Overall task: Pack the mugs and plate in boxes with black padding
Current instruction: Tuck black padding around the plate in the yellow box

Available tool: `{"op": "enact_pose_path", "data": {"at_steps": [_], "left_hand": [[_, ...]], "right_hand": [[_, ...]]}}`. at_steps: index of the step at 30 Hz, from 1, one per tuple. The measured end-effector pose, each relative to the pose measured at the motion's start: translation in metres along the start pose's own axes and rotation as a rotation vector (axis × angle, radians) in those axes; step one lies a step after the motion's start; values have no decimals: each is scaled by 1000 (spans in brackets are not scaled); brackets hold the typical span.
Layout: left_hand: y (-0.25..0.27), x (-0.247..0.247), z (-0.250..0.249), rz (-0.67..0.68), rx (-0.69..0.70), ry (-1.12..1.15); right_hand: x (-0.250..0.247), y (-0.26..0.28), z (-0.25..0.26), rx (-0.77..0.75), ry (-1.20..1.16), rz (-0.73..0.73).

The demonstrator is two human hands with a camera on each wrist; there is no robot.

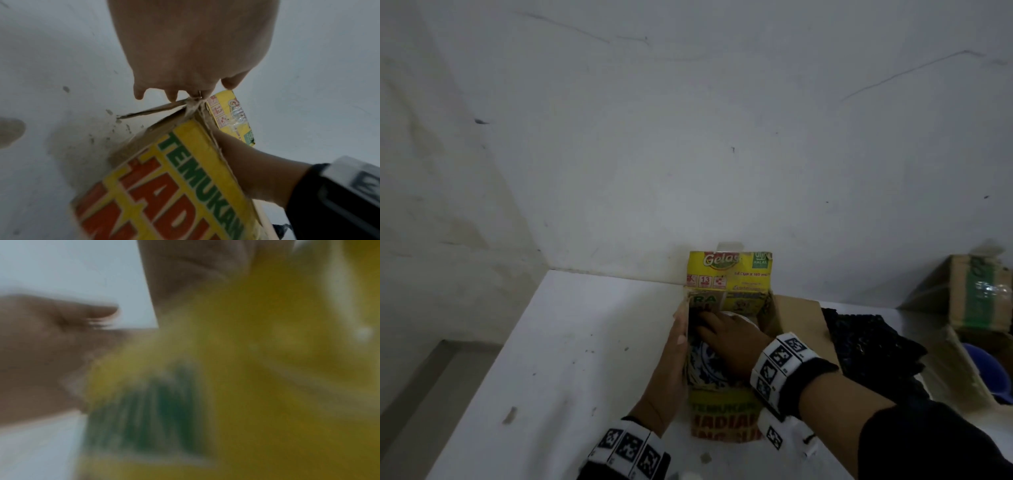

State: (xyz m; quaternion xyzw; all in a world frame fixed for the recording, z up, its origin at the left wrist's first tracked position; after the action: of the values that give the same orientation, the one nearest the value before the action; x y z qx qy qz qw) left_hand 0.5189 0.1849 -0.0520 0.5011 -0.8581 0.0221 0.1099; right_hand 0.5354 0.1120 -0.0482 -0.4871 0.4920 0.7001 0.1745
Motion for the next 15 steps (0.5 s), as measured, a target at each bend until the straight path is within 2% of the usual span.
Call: {"op": "enact_pose_path", "data": {"at_steps": [2, 4, 6, 9, 12, 15], "left_hand": [[0, -5, 3, 13, -36, -177], [1, -8, -1, -12, -152, -508], [5, -6, -18, -84, -180, -755], [7, 22, -54, -132, -34, -883], [1, 77, -65, -25, 46, -908], [-10, 146, -62, 109, 154, -978]], "right_hand": [[-10, 18, 1, 26, -27, -63], [-18, 41, -3, 56, -191, -86], [-27, 69, -10, 54, -377, -170], [-31, 116, -31, 82, -417, -393], [-11, 165, -69, 190, -449, -514], [16, 227, -120, 429, -579, -679]]}}
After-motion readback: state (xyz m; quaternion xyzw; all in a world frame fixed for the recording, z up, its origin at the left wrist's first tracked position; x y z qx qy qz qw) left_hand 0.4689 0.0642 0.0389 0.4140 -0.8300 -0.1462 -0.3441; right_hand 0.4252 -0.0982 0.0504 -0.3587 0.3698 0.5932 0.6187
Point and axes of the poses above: each hand's wrist, its own y-axis away from the middle knuckle, its own x-axis out of the palm, z = x × y, the point moved 10 cm from there along -y, towards the middle knuckle, and after that the axes turned 11 degrees about z, right-handed, at the moved point
